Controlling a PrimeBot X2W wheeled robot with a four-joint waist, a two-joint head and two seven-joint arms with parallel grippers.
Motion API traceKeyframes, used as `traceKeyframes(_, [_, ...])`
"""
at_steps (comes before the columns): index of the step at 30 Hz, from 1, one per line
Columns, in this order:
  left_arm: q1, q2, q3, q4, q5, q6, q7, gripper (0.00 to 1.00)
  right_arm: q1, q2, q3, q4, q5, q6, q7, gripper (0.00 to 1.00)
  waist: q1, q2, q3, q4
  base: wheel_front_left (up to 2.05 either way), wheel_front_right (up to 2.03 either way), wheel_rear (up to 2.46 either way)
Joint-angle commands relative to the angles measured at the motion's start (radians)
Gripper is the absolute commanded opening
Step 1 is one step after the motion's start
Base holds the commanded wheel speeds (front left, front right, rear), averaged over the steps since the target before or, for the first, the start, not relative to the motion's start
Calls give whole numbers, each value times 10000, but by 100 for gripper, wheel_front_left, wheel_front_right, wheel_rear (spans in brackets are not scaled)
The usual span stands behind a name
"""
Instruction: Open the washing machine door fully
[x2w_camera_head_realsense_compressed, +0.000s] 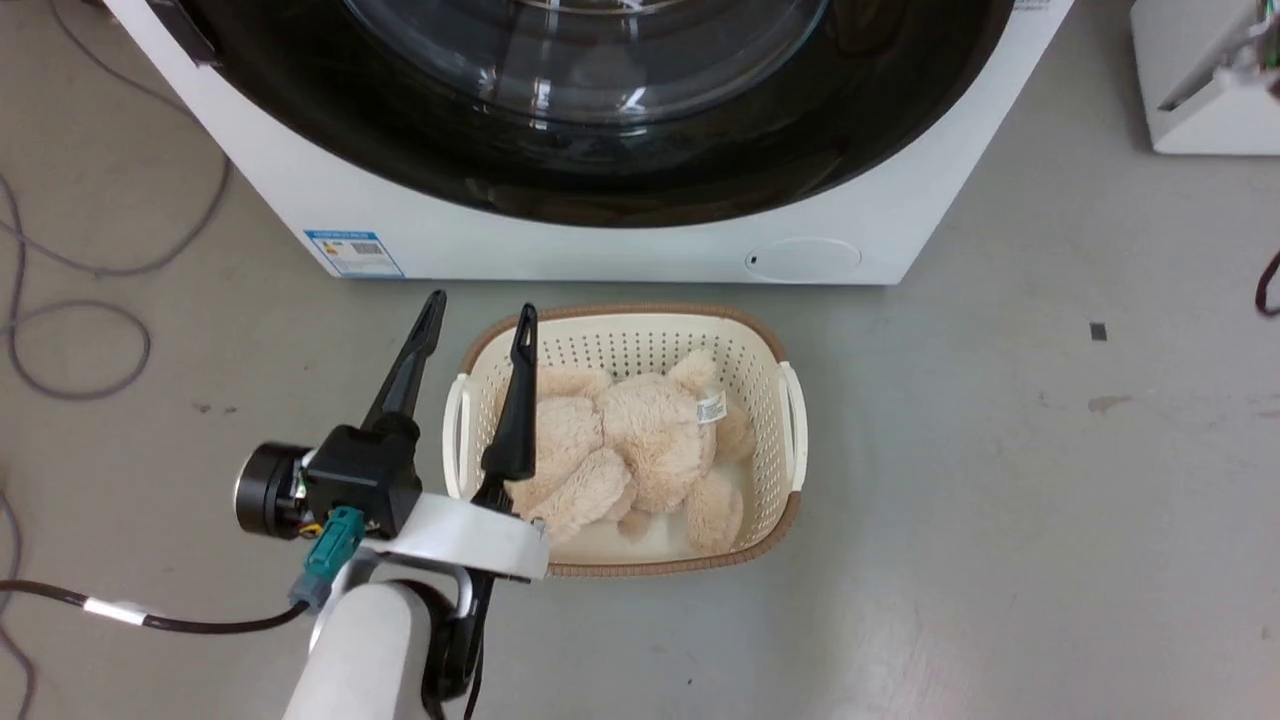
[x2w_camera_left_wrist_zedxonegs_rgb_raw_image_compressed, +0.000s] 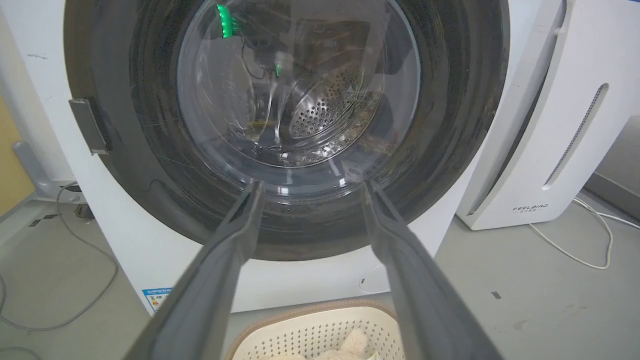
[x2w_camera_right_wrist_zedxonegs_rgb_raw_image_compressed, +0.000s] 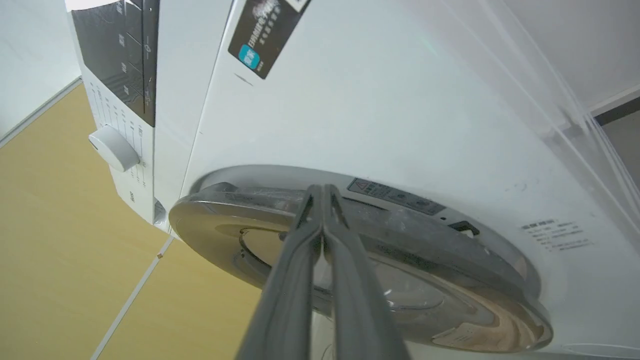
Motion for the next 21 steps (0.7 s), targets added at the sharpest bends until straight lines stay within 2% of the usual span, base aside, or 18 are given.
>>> traceKeyframes(1, [-289, 13, -54, -35, -65, 18, -108, 100, -688, -140, 357, 325, 385, -3, 265, 0, -1, 0, 142, 24, 0, 0, 0])
traceKeyframes(13, [-744, 14, -367, -91, -222, 97, -359, 100, -2957, -178, 2323, 1894, 1029, -4, 1530, 0, -1, 0, 812, 114, 0, 0, 0])
traceKeyframes(21, [-1042, 14, -579, -96, -369, 165, -505, 100, -4083, -185, 3254, 2708, 1497, -5, 2198, 0, -1, 0, 1229, 180, 0, 0, 0])
